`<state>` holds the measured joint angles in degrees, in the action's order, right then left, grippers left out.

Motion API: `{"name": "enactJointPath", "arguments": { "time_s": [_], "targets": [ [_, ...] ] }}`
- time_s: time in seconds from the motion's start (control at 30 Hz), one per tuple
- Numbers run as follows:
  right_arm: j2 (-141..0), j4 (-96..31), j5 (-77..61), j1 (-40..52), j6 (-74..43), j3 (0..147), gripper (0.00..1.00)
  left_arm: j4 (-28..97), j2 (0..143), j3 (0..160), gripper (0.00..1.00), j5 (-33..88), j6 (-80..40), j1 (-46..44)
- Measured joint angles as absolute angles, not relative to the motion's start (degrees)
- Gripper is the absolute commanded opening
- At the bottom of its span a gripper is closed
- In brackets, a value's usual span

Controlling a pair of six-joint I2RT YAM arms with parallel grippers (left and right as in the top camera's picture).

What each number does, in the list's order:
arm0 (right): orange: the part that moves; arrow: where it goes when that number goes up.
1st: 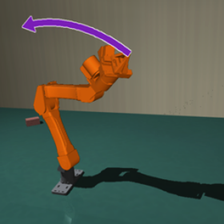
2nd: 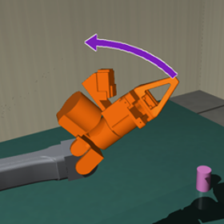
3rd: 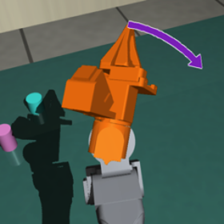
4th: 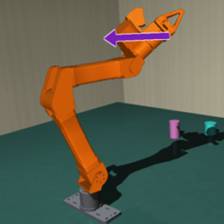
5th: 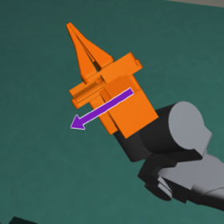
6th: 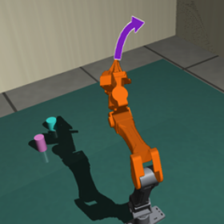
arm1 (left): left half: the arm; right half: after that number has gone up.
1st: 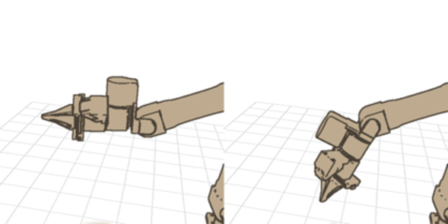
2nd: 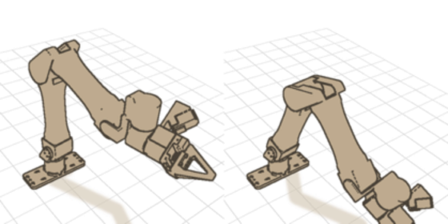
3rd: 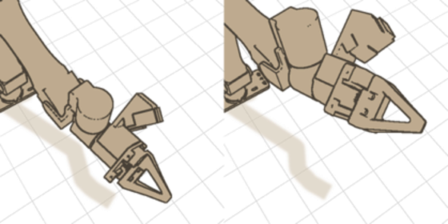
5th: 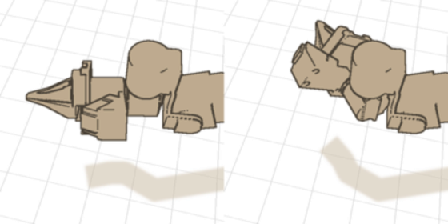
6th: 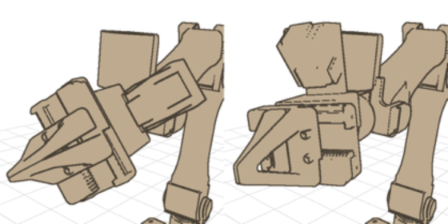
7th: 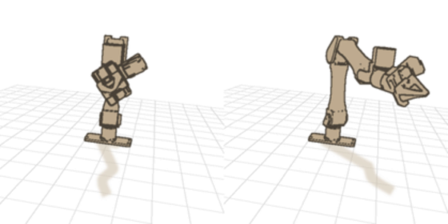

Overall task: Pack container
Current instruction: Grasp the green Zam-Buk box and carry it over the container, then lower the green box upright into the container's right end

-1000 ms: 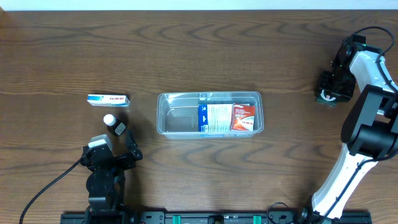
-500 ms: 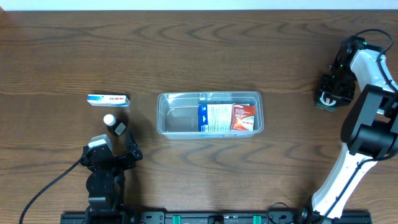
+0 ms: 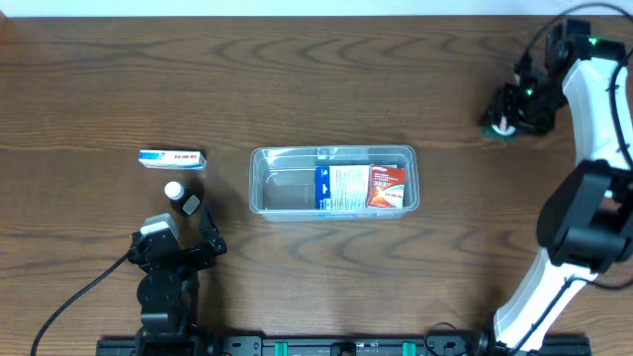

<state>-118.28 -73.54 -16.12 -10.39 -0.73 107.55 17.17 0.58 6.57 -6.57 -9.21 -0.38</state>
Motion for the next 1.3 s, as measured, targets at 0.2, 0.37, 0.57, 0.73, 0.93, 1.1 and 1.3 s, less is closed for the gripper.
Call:
{"name": "enactJointPath", "arguments": {
  "time_s": [0.2,0.37,0.57,0.73,0.93,1.1,1.3],
  "targets": [
    [-111.3,-74.3,-22.8,-4.4,0.2,108.0,0.54,17.2,0.6,6.6,0.98,-6.6,-9.2,-0.4],
    [-108.8,-76.2,-24.5,2.6,0.5,108.0,0.54,17.2,0.6,6.6,0.98,-6.6,-9.2,-0.4],
    [-108.7,-79.1,-23.4,11.6,0.7,108.0,0.54,17.2,0.6,6.6,0.98,-6.6,-9.2,-0.4],
    [-108.7,-79.6,-19.7,18.3,0.3,107.0,0.54,17.2,0.6,6.6,0.98,-6.6,-9.2,-0.4],
    [-108.7,-79.5,-12.2,23.7,-4.6,103.8,0.53,17.2,0.6,6.6,0.98,-6.6,-9.2,-0.4],
    [-108.7,-76.9,-9.2,24.3,-9.0,99.4,0.49,17.2,0.6,6.6,0.98,-6.6,-9.2,-0.4],
    [-108.7,-72.1,-8.0,24.6,-14.0,90.8,0.45,17.2,0.6,6.6,0.98,-6.6,-9.2,-0.4]
  ]
}}
